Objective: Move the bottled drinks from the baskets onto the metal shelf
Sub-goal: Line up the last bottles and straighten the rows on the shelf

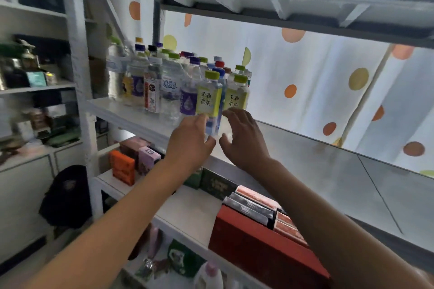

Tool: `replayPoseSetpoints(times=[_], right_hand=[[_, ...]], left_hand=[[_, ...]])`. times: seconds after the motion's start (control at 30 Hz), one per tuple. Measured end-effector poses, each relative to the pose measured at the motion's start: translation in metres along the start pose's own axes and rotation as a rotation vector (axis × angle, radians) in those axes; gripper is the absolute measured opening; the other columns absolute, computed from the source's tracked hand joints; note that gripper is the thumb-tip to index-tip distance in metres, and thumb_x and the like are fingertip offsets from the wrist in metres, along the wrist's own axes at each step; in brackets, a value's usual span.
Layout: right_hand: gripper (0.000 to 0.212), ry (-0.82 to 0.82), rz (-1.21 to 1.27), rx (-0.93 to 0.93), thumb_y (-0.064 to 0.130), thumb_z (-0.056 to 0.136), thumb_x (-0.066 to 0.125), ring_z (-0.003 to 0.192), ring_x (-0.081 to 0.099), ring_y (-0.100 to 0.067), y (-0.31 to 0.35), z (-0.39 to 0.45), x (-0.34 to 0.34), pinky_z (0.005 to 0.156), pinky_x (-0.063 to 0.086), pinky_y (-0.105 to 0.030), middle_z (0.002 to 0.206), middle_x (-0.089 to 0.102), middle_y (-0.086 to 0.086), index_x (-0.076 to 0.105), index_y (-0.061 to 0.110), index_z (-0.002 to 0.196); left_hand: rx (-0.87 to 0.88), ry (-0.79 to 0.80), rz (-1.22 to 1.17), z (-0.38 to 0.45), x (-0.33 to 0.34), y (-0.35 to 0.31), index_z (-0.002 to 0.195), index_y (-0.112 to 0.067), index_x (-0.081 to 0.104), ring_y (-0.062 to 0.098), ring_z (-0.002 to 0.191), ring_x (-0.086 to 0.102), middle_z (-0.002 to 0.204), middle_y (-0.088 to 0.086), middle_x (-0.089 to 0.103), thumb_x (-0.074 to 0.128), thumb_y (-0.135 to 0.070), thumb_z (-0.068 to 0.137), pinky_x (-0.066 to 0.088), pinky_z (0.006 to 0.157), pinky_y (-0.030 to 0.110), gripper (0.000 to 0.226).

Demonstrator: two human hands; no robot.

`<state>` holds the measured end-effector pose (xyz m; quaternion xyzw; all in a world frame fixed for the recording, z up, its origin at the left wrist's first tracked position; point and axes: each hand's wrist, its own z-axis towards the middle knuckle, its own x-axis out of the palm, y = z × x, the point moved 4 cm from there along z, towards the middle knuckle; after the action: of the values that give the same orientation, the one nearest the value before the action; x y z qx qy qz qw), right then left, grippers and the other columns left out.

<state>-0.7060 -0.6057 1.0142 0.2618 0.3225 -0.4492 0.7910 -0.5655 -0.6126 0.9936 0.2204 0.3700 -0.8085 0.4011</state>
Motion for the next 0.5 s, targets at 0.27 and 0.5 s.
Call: replayPoseSetpoints(times=[0.27, 0.5], right_hand=[[0.057, 0.114, 0.044, -0.096, 0.021, 0.088, 0.063, 0.14, 0.035, -0.023, 0.098, -0.003, 0.068, 0.12, 0.028, -0.041, 0.148, 0.045, -0.006, 0.046, 0.015, 0.142], [0.048, 0.231, 0.167, -0.183, 0.029, 0.093, 0.057, 0.138, 0.04, -0.026, 0.16, 0.004, 0.137, 0.116, 0.032, -0.047, 0.144, 0.049, -0.005, 0.05, 0.017, 0.139]], left_hand=[[-0.073, -0.066, 0.168, -0.051, -0.047, 0.096, 0.121, -0.011, 0.055, 0.026, 0.108, 0.055, 0.117, 0.009, 0.063, 0.06, -0.025, 0.086, 0.045, 0.087, 0.04, 0.038], [-0.233, -0.012, 0.298, -0.077, -0.071, 0.176, 0.126, -0.016, 0.052, 0.024, 0.115, 0.051, 0.124, 0.004, 0.06, 0.056, -0.031, 0.085, 0.043, 0.092, 0.038, 0.043]])
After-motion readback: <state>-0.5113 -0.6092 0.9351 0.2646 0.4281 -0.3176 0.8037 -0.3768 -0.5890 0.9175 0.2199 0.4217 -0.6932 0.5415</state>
